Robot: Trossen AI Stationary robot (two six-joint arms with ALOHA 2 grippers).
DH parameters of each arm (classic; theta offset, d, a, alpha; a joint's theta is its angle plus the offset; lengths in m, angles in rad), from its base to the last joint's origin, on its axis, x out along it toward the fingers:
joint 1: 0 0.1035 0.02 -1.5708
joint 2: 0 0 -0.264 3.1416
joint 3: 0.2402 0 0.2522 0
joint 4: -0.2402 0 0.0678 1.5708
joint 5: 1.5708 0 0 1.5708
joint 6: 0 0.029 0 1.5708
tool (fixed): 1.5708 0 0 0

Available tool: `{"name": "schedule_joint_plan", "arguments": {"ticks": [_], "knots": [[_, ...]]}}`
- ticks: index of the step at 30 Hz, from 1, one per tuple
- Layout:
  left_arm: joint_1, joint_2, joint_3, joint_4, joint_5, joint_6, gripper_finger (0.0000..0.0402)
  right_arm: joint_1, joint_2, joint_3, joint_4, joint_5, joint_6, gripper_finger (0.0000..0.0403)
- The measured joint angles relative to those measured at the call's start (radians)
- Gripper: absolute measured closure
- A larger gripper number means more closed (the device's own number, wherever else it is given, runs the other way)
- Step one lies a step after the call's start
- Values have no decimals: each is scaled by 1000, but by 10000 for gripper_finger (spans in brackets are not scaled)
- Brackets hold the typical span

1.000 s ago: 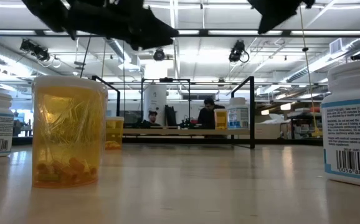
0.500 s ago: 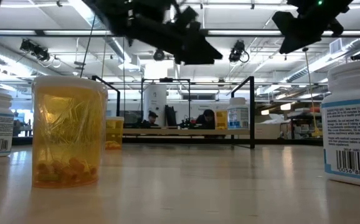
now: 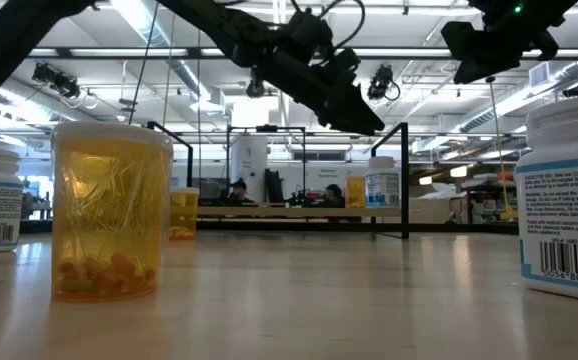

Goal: Pick and place medicine bottles onto shelf by color
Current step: Put the white pill bottle on the shelf

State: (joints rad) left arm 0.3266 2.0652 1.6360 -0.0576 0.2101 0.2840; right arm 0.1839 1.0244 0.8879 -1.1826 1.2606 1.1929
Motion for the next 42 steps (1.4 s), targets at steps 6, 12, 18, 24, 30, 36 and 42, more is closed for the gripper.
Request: {"name": "schedule_joint_plan", "arguments": {"ticks": [6,12,18,24,30,36,42], "knots": [[-5,28,13,0,11,24,67,-6,0,0,-4,2,0,324],[-4,64,13,16,8,15,67,-25,0,0,-3,22,-14,312],[-10,79,12,24,-56,16,67,-48,0,0,-2,23,-22,280],[-10,93,11,41,-60,11,70,-53,0,0,0,23,-23,267],[-12,113,13,50,-68,8,82,-53,0,0,1,23,-23,267],[-12,128,13,75,-69,-11,97,-53,0,1,4,23,-23,268],[-12,132,12,73,-78,-11,109,-53,0,1,4,22,-23,268]]}}
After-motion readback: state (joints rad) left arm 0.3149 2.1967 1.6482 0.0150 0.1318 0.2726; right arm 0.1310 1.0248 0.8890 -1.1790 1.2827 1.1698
